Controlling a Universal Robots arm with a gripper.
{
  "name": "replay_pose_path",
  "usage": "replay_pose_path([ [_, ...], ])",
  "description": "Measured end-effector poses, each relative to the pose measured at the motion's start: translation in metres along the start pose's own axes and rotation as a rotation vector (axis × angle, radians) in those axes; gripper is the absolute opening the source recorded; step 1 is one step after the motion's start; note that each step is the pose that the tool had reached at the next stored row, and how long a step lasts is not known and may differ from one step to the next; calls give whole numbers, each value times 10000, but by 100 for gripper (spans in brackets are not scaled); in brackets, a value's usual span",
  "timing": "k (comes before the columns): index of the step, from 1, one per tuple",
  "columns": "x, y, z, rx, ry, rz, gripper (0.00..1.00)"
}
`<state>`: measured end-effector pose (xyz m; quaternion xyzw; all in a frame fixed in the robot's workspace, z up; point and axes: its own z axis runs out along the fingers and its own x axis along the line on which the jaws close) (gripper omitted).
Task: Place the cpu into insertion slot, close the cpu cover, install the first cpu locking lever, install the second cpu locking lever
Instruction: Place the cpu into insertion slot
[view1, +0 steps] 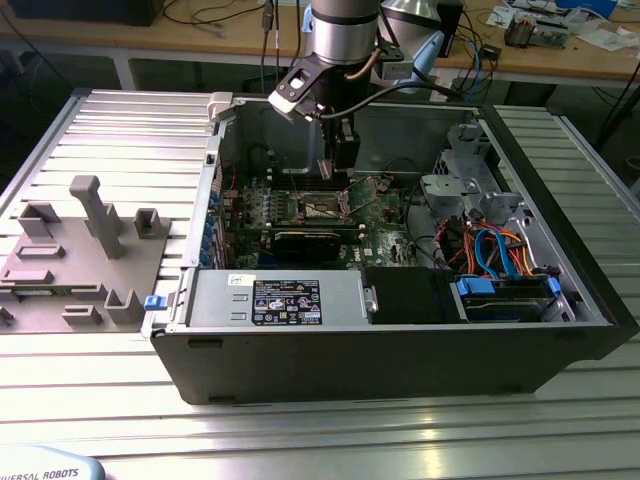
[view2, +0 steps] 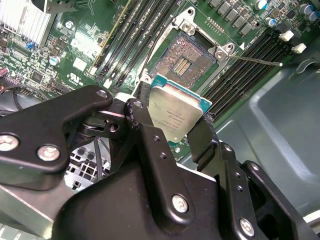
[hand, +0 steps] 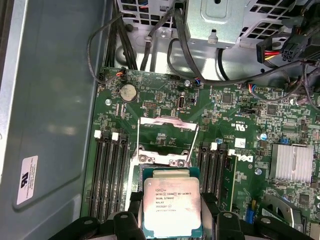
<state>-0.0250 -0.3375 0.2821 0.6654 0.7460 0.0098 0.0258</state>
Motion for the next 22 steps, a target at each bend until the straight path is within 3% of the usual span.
replay_pose_path([
  [18,2,-6,40,24,-57,795,54],
  [22,4,-12,56,22,-54,801,54],
])
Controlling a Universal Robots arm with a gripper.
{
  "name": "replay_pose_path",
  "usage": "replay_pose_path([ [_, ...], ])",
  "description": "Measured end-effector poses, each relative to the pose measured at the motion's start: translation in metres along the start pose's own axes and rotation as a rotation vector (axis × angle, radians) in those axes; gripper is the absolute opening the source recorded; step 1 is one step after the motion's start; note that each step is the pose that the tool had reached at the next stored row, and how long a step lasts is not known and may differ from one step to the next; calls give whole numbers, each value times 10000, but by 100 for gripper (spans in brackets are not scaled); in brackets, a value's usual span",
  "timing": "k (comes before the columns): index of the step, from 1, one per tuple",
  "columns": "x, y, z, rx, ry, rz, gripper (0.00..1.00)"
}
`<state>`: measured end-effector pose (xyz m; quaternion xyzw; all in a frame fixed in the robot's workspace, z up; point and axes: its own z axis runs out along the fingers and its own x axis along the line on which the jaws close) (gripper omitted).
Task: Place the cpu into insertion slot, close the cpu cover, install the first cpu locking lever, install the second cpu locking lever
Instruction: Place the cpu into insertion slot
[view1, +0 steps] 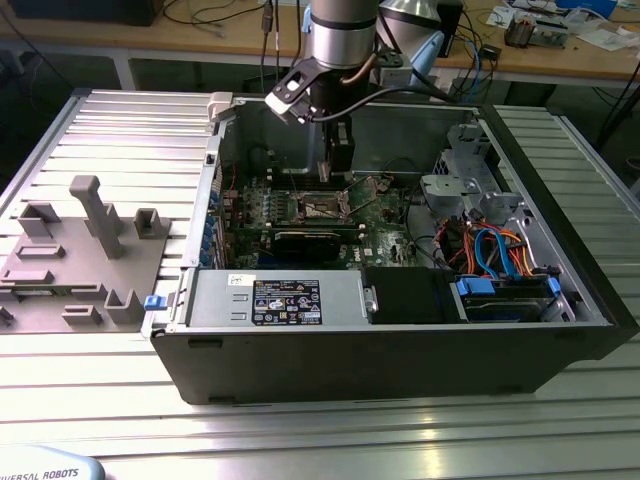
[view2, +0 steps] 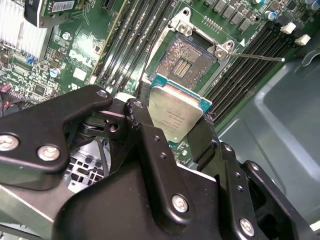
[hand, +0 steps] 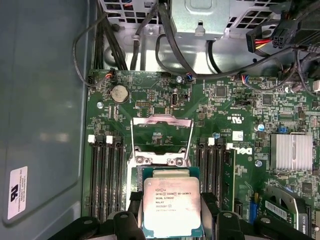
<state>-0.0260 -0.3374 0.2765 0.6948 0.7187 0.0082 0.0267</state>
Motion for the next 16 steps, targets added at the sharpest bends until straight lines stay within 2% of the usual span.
replay_pose_path([
  [16,1,-3,39,1,-1,5,54],
])
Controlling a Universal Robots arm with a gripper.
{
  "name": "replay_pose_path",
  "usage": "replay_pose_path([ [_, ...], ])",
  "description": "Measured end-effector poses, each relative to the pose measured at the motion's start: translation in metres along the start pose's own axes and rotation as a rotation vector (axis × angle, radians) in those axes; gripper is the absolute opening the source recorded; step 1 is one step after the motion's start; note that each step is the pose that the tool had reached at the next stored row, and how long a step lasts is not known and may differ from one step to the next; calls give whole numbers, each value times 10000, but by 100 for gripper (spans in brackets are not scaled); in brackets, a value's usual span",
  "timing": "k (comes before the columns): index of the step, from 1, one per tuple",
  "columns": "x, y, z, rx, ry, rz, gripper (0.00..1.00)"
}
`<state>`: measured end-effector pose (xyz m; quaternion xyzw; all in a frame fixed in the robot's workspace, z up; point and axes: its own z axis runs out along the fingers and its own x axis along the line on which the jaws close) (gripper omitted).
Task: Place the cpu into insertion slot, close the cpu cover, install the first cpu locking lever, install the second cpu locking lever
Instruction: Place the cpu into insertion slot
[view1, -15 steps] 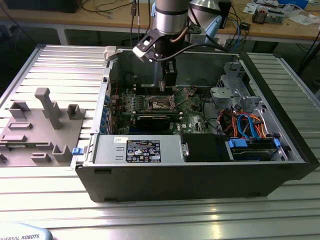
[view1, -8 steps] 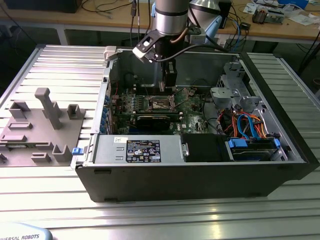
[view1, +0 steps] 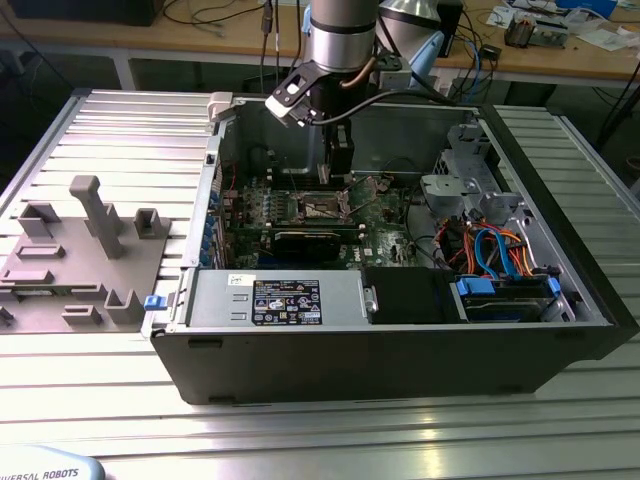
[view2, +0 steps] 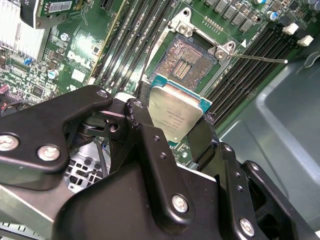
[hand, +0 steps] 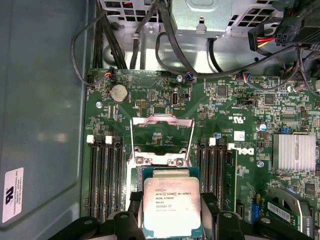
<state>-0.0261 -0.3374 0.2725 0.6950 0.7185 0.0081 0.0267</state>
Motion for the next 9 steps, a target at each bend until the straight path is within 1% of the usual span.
replay_pose_path([
  [3,0,0,2,-1,1,3,54],
  [5,1,-1,23,0,0,20,54],
  [9,1,-1,25,0,-1,37,54],
])
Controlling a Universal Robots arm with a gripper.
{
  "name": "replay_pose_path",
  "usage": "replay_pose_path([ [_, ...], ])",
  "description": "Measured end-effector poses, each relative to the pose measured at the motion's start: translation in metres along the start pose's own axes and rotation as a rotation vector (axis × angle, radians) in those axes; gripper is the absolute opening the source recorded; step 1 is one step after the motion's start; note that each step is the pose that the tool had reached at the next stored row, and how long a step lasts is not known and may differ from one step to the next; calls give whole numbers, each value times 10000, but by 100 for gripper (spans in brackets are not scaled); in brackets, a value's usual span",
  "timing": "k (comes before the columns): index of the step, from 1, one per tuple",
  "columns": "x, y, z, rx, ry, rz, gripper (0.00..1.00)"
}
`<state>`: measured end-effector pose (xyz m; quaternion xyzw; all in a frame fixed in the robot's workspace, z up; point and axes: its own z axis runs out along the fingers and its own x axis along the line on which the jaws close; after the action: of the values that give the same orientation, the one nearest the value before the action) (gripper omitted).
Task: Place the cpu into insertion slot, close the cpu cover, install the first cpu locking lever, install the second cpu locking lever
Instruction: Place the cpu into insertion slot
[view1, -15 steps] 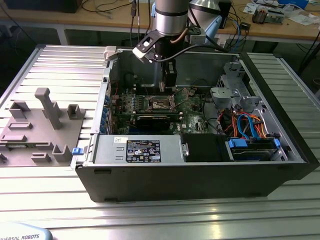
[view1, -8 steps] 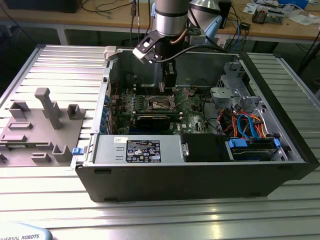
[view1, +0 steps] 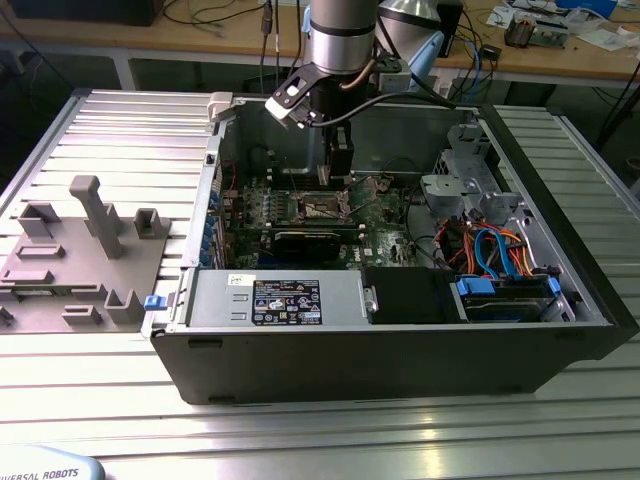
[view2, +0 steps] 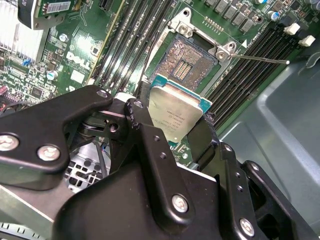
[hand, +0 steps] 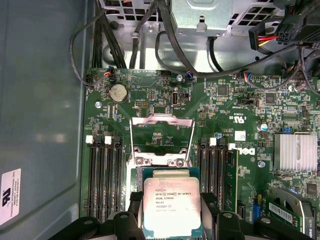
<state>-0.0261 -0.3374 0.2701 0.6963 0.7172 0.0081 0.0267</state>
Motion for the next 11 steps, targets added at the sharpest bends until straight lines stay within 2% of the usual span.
replay_pose_path([
  [11,0,-2,16,1,-2,28,54],
])
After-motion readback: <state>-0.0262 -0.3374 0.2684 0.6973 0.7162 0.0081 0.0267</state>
